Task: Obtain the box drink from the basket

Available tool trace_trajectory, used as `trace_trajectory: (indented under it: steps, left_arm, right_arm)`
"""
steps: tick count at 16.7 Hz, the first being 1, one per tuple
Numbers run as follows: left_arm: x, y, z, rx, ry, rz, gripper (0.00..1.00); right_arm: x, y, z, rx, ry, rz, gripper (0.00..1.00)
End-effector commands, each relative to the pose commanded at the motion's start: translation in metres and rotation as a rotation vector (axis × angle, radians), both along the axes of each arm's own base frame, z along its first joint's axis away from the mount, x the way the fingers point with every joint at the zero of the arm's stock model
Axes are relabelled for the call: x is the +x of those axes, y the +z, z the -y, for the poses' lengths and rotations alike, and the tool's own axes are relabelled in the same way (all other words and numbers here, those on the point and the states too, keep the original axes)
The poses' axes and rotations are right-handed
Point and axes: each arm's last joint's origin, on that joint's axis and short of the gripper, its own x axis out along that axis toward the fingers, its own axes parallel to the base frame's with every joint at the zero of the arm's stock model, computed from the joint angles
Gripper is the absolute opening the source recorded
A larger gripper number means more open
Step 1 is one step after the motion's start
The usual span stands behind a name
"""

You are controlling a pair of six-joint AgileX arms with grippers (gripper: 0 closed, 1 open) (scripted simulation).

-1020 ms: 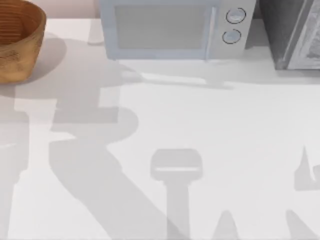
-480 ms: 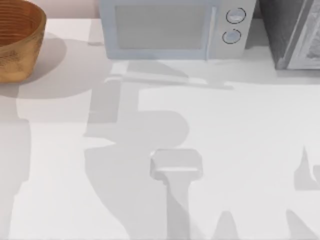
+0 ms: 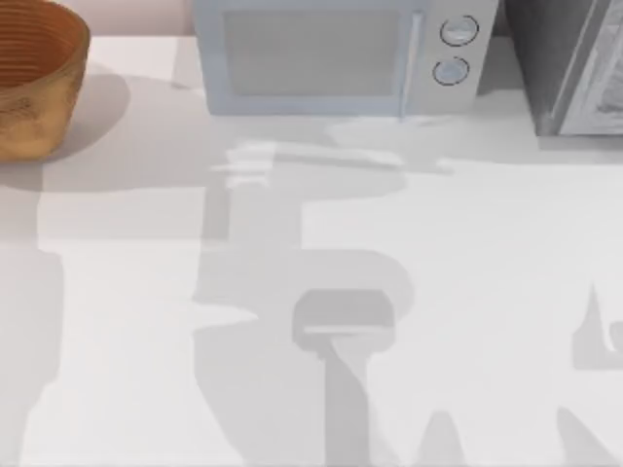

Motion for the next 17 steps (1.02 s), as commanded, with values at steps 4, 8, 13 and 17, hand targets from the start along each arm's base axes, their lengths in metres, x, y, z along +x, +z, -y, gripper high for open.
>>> trace_trajectory:
  steps: [4,8,13,17]
  left_arm:
    - [-0.066,0.024,0.025,-0.003,-0.003,0.005,0.00]
    - [-0.156,0.030,0.050,-0.003,-0.004,0.029,0.00]
    - [-0.257,-0.018,0.071,0.000,-0.002,0.051,0.00]
    - [-0.298,-0.079,0.078,0.001,0.002,0.049,0.00]
  right_arm:
    - [0.000,0.000,0.000,0.000,0.000,0.000,1.00]
    - [0.000,0.000,0.000,0.000,0.000,0.000,1.00]
    - [0.000,0.000,0.000,0.000,0.000,0.000,1.00]
    - [0.000,0.000,0.000,0.000,0.000,0.000,1.00]
